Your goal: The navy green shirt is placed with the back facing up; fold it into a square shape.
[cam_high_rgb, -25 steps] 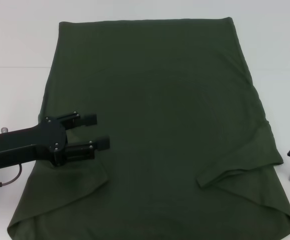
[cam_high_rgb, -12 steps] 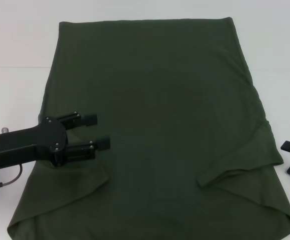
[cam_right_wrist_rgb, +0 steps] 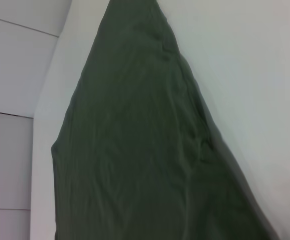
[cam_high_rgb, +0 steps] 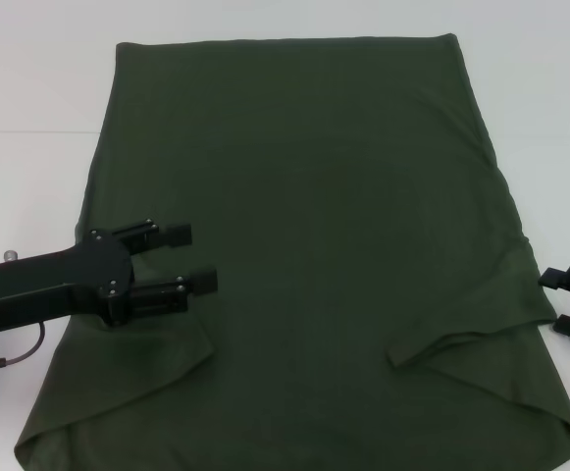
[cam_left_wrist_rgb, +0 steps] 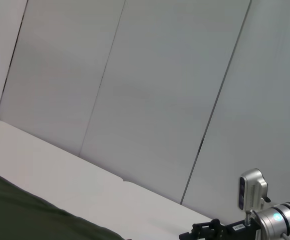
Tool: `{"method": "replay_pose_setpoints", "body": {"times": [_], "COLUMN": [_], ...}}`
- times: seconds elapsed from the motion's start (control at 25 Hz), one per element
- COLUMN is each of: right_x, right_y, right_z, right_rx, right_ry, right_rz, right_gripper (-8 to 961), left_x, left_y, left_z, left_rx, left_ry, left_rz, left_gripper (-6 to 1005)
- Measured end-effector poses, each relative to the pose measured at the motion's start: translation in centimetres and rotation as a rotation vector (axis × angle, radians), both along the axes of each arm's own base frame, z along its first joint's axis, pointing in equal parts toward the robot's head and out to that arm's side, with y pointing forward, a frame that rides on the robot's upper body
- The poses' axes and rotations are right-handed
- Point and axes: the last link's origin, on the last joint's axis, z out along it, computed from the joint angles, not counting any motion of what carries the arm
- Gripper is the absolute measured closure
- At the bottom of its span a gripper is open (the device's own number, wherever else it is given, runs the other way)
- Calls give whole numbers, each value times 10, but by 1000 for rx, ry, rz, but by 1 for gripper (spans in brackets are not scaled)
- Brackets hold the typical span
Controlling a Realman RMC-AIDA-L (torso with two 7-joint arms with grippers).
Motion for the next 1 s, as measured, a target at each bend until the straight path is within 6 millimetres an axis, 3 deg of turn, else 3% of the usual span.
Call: {"method": "replay_pose_setpoints", "body": {"times": [1.0], "right_x": [-12], "right_y": [14], "right_z": [-5], "right_rx": [6], "right_ry": [9], "right_rz": [17], "right_gripper": [27], "left_x": [0], "left_y": [1], "left_z": [0], "left_rx": [8], "left_ry": [6], "left_rz": [-3], "left_gripper": [157]}}
